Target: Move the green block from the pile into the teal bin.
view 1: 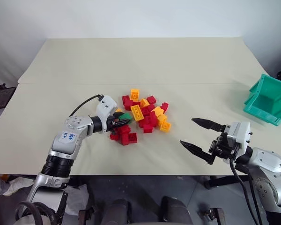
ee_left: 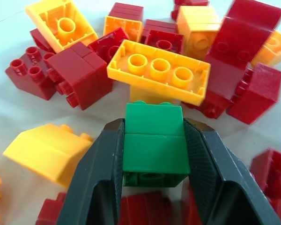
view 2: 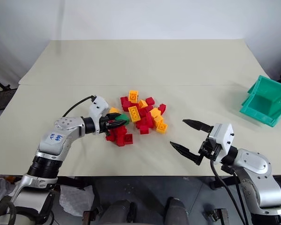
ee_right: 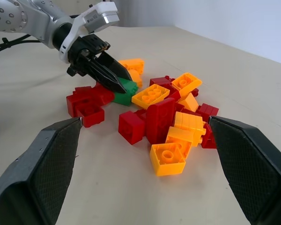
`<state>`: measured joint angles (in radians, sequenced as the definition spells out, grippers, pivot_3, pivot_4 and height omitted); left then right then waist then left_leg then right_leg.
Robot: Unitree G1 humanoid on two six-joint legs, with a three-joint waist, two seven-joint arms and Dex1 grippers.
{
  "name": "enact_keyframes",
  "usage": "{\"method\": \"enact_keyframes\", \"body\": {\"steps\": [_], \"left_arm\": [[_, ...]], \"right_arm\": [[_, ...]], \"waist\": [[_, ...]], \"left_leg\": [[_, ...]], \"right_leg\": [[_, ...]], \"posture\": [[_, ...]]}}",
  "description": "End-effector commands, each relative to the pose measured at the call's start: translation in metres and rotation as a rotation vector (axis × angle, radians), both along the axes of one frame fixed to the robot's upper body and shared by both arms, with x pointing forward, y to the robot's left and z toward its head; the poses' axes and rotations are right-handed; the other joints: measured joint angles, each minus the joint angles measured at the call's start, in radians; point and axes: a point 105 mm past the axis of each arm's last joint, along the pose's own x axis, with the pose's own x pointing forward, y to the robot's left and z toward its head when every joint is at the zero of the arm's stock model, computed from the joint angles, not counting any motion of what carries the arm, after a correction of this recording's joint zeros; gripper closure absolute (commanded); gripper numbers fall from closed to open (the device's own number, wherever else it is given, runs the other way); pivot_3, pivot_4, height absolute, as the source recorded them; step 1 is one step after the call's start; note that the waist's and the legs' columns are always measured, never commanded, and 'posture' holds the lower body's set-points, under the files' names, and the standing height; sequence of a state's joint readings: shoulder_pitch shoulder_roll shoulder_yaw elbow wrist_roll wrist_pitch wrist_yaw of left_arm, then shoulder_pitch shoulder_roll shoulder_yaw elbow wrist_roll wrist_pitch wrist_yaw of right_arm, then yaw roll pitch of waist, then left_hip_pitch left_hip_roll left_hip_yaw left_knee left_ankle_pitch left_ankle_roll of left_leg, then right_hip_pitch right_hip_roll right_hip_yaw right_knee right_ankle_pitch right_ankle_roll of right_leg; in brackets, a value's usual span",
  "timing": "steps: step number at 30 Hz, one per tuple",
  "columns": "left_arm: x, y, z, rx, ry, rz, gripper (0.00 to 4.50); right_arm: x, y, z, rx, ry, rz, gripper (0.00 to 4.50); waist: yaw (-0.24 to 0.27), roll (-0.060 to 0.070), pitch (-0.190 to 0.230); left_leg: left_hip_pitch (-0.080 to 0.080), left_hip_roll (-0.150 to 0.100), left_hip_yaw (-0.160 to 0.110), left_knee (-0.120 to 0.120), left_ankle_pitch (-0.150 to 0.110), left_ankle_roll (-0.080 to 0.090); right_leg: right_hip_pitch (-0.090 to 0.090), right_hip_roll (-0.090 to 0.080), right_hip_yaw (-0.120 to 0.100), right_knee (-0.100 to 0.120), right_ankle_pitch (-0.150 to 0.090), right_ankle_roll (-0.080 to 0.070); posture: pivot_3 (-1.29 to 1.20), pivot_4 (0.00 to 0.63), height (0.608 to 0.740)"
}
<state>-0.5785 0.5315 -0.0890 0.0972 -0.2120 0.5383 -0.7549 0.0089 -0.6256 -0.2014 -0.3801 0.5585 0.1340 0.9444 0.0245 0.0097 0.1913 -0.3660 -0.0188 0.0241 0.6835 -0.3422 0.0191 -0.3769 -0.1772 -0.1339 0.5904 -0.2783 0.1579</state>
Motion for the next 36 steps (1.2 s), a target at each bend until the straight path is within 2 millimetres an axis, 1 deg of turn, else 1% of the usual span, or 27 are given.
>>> {"method": "enact_keyframes", "body": {"steps": [1, 3, 6, 7, 8, 9, 10, 12, 13, 14, 15, 16, 18, 19, 22, 25, 29, 31, 33, 35, 36], "left_arm": [[-0.005, 0.013, 0.026, -0.032, -0.092, -0.103, 3.02], [-0.015, 0.011, 0.046, -0.047, -0.166, -0.232, 3.02], [-0.021, 0.003, 0.071, -0.113, -0.236, -0.32, 3.02], [-0.02, -0.005, 0.079, -0.148, -0.249, -0.341, 3.02], [-0.021, -0.017, 0.085, -0.176, -0.267, -0.376, 3.02], [-0.022, -0.033, 0.086, -0.191, -0.273, -0.418, 3.02], [-0.022, -0.048, 0.08, -0.179, -0.27, -0.454, 3.02], [-0.02, -0.071, 0.071, -0.162, -0.266, -0.494, 3.02], [-0.012, -0.091, 0.067, -0.164, -0.279, -0.481, 3.02], [-0.01, -0.11, 0.066, -0.187, -0.281, -0.488, 3.02], [-0.008, -0.123, 0.066, -0.201, -0.283, -0.494, 3.02], [-0.007, -0.134, 0.062, -0.178, -0.292, -0.497, 3.02], [-0.007, -0.147, 0.055, -0.135, -0.309, -0.522, 3.02], [-0.008, -0.158, 0.047, -0.09, -0.314, -0.543, 3.02], [-0.011, -0.179, 0.029, 0.013, -0.319, -0.602, 3.02], [-0.013, -0.189, 0.018, 0.062, -0.308, -0.642, 3.02], [-0.019, -0.197, 0.014, 0.037, -0.292, -0.676, 3.02], [-0.026, -0.202, 0.012, 0.013, -0.27, -0.71, 2.29], [-0.03, -0.203, 0.012, 0.003, -0.262, -0.732, 1.71], [-0.026, -0.198, 0.02, -0.033, -0.283, -0.711, 1.12], [-0.023, -0.189, 0.026, -0.066, -0.294, -0.697, 0.73]], "right_arm": [[-0.003, -0.005, 0.008, -0.011, -0.032, -0.011, 0.0], [-0.004, -0.007, 0.009, -0.015, -0.032, -0.018, 0.0], [-0.007, -0.012, 0.01, -0.017, -0.028, -0.032, 0.0], [-0.008, -0.014, 0.01, -0.021, -0.025, -0.04, 0.0], [-0.009, -0.017, 0.01, -0.024, -0.019, -0.047, 0.0], [-0.011, -0.018, 0.01, -0.024, -0.015, -0.055, 0.0], [-0.012, -0.02, 0.011, -0.024, -0.012, -0.063, 0.0], [-0.013, -0.023, 0.011, -0.025, -0.007, -0.084, 0.0], [-0.013, -0.031, 0.01, -0.018, 0.001, -0.127, 0.0], [-0.014, -0.038, 0.009, -0.016, 0.009, -0.164, 0.0], [-0.015, -0.043, 0.008, -0.014, 0.015, -0.188, 0.0], [-0.017, -0.047, 0.006, -0.019, 0.023, -0.207, 0.0], [-0.02, -0.05, 0.004, -0.024, 0.034, -0.227, 0.0], [-0.023, -0.053, 0.001, -0.027, 0.043, -0.247, 0.0], [-0.03, -0.059, -0.006, -0.029, 0.068, -0.288, 0.0], [-0.034, -0.06, -0.011, -0.022, 0.085, -0.307, 0.0], [-0.036, -0.06, -0.015, -0.018, 0.101, -0.318, 0.0], [-0.035, -0.059, -0.018, -0.018, 0.115, -0.316, 0.0], [-0.034, -0.058, -0.02, -0.016, 0.124, -0.318, 0.0], [-0.031, -0.057, -0.02, -0.019, 0.125, -0.316, 0.0], [-0.025, -0.056, -0.018, -0.014, 0.123, -0.314, 0.0]], "waist": [[-0.001, 0.0, 0.0], [0.0, 0.0, 0.0], [0.011, 0.0, 0.0], [0.014, 0.0, 0.0], [0.019, 0.0, 0.0], [0.026, 0.0, 0.0], [0.031, 0.0, 0.0], [0.03, -0.001, 0.0], [0.03, -0.001, 0.0], [0.037, -0.001, 0.0], [0.038, -0.002, 0.001], [0.037, -0.003, 0.001], [0.029, -0.003, 0.001], [0.026, -0.003, 0.001], [0.026, -0.003, 0.001], [0.027, -0.003, 0.001], [0.026, -0.003, 0.001], [0.026, -0.003, 0.001], [0.027, -0.003, 0.001], [0.027, -0.003, 0.001], [0.027, -0.003, 0.001]], "left_leg": [[0.0, 0.0, 0.0, 0.0, 0.0, 0.0], [-0.002, 0.0, 0.0, 0.0, 0.0, 0.0], [-0.003, -0.001, 0.0, 0.0, 0.0, 0.0], [-0.003, -0.001, -0.001, 0.001, 0.0, 0.0], [-0.003, -0.001, -0.001, 0.001, 0.0, 0.0], [-0.003, -0.001, -0.001, 0.001, 0.0, 0.001], [-0.003, -0.002, -0.001, 0.001, 0.0, 0.001], [-0.003, -0.002, 0.0, 0.001, 0.0, 0.002], [-0.003, -0.003, 0.0, 0.001, 0.0, 0.002], [-0.003, -0.003, 0.001, 0.001, 0.0, 0.002], [-0.003, -0.003, 0.0, 0.001, 0.0, 0.003], [-0.004, -0.003, 0.001, 0.001, 0.0, 0.003], [-0.004, -0.003, 0.001, 0.001, 0.0, 0.004], [-0.004, -0.003, 0.002, 0.001, 0.0, 0.004], [-0.003, -0.002, 0.003, 0.0, 0.0, 0.004], [-0.004, -0.003, 0.004, 0.0, -0.001, 0.005], [-0.004, -0.002, 0.004, 0.0, -0.001, 0.005], [-0.003, -0.002, 0.004, 0.0, -0.001, 0.005], [-0.004, -0.002, 0.004, 0.0, -0.001, 0.005], [-0.004, -0.002, 0.004, 0.001, -0.001, 0.005], [-0.004, -0.002, 0.004, 0.001, -0.001, 0.005]], "right_leg": [[0.0, 0.0, 0.0, 0.0, 0.0, 0.0], [-0.001, 0.0, 0.0, 0.0, 0.0, 0.0], [-0.002, -0.001, 0.0, 0.0, 0.0, 0.0], [-0.002, -0.001, -0.001, -0.001, 0.0, 0.0], [-0.001, -0.001, -0.001, -0.001, 0.0, 0.001], [-0.001, -0.001, -0.001, -0.001, 0.001, 0.001], [-0.001, -0.001, -0.001, -0.001, 0.001, 0.002], [0.0, -0.001, 0.0, -0.001, 0.002, 0.003], [0.0, -0.001, 0.0, -0.002, 0.002, 0.003], [0.0, -0.001, 0.0, -0.002, 0.002, 0.003], [0.0, -0.001, 0.0, -0.002, 0.002, 0.003], [0.0, -0.001, 0.0, -0.003, 0.002, 0.003], [0.0, -0.001, 0.0, -0.004, 0.002, 0.003], [0.0, -0.001, 0.0, -0.004, 0.002, 0.003], [-0.001, -0.001, 0.001, -0.004, 0.002, 0.003], [-0.001, -0.001, 0.001, -0.005, 0.002, 0.003], [-0.001, -0.001, 0.002, -0.006, 0.002, 0.003], [-0.001, -0.001, 0.002, -0.006, 0.002, 0.003], [-0.001, -0.001, 0.002, -0.006, 0.002, 0.003], [-0.001, -0.001, 0.002, -0.006, 0.002, 0.003], [-0.001, -0.001, 0.002, -0.006, 0.002, 0.003]], "posture": [[0.0, 0.15, 0.74], [0.0, 0.15, 0.74], [0.0, 0.15, 0.74], [0.0, 0.15, 0.74], [0.0, 0.15, 0.74], [0.0, 0.15, 0.74], [0.0, 0.15, 0.74], [0.0, 0.15, 0.74], [0.0, 0.15, 0.74], [0.0, 0.15, 0.74], [0.0, 0.15, 0.74], [0.0, 0.15, 0.74], [0.0, 0.15, 0.74], [0.0, 0.15, 0.74], [0.0, 0.15, 0.74], [0.0, 0.15, 0.74], [0.0, 0.15, 0.74], [0.0, 0.15, 0.74], [0.0, 0.15, 0.74], [0.0, 0.15, 0.74], [0.0, 0.15, 0.74]]}}
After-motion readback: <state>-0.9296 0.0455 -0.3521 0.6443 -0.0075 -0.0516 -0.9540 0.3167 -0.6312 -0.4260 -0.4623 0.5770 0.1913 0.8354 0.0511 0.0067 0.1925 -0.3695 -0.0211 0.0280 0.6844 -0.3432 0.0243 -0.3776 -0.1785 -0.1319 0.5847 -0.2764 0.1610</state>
